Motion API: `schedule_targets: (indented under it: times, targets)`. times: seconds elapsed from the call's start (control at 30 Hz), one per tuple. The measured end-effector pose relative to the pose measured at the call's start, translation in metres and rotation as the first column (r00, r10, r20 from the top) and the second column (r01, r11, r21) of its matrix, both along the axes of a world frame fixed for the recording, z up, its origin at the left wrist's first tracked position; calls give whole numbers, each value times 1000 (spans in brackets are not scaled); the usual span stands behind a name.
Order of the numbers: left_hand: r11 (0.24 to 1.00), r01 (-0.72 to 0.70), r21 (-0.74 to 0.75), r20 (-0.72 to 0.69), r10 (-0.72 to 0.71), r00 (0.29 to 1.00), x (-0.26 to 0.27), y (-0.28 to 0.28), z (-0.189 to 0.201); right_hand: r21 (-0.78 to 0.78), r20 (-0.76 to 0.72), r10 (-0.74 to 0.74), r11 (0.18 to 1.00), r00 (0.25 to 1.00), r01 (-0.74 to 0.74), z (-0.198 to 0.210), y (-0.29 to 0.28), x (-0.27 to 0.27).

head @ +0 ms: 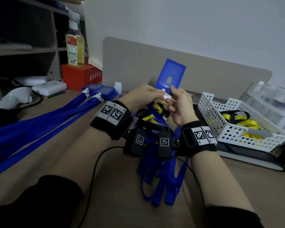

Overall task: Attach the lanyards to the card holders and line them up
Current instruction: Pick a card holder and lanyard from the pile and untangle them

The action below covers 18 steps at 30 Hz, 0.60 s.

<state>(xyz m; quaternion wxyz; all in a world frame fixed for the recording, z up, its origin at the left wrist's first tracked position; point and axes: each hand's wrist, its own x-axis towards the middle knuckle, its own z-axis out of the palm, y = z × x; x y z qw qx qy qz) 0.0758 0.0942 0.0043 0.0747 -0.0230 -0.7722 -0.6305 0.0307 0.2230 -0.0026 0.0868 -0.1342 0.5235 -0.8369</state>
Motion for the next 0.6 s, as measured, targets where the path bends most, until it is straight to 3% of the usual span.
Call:
schedule_targets:
  times: [0.33,0.6]
  targets:
    - [996,-45,-81,33,48,998,18,0,23,-42,89,-4,999,996,7,-2,0,-14]
    - [990,-139,-26,-37,138,990,44,-23,49,-35,131,-71,996,989,76,21,-6,-34]
